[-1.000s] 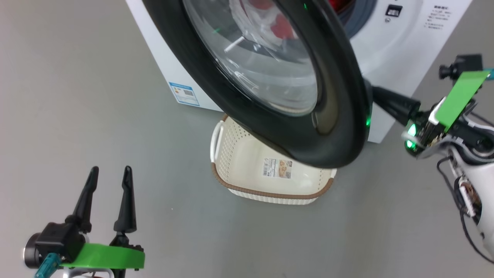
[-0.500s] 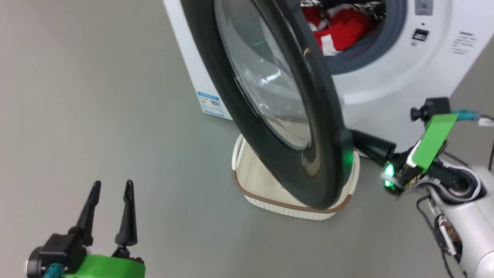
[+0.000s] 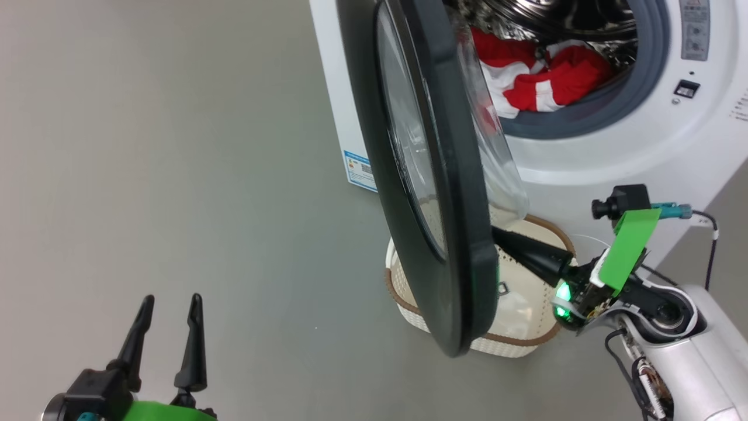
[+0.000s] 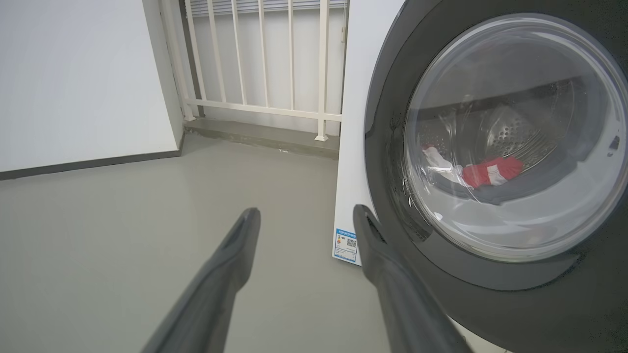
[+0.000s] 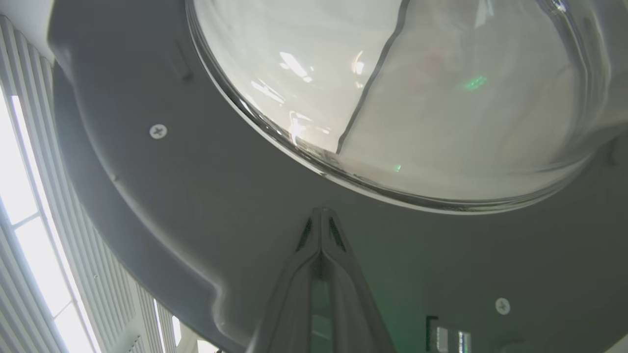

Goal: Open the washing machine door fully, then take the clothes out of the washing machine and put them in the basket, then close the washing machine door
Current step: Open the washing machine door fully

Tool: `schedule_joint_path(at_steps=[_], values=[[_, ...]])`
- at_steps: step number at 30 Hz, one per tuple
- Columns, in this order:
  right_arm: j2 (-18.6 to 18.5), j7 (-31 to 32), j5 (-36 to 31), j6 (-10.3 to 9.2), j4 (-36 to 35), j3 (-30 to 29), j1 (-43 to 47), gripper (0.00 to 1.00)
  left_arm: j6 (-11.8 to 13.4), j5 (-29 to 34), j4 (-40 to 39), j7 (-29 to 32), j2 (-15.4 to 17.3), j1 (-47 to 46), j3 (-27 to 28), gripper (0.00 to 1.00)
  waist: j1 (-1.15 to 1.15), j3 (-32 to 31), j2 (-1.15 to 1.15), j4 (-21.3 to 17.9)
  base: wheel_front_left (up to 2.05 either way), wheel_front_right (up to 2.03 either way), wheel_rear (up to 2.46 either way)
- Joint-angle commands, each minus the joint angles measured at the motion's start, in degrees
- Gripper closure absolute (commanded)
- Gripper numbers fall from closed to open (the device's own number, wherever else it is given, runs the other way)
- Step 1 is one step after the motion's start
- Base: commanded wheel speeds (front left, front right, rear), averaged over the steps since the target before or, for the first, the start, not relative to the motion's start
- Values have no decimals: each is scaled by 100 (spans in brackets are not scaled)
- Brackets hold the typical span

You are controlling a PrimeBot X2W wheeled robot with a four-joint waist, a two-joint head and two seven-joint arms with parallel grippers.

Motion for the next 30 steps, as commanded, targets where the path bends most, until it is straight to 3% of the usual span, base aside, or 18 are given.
schedule_joint_path(at_steps=[1, 6, 19, 30], values=[[141, 82, -30, 10, -179, 124, 66, 100, -17, -3, -88, -70, 134, -36, 189, 0, 0, -106, 0, 150, 0, 0, 0], [328, 154, -83, 10, -141, 133, 126, 100, -17, -11, -43, -70, 153, 1, 150, 0, 0, -183, 0, 342, 0, 0, 0], [865, 266, -494, 10, 218, 300, -213, 100, -17, -49, -113, -70, 120, 93, 292, 0, 0, -87, 0, 404, 0, 0, 0], [992, 371, -619, 10, 299, 184, -258, 100, -17, -45, -84, -70, 92, 74, 295, 0, 0, -92, 0, 389, 0, 0, 0]])
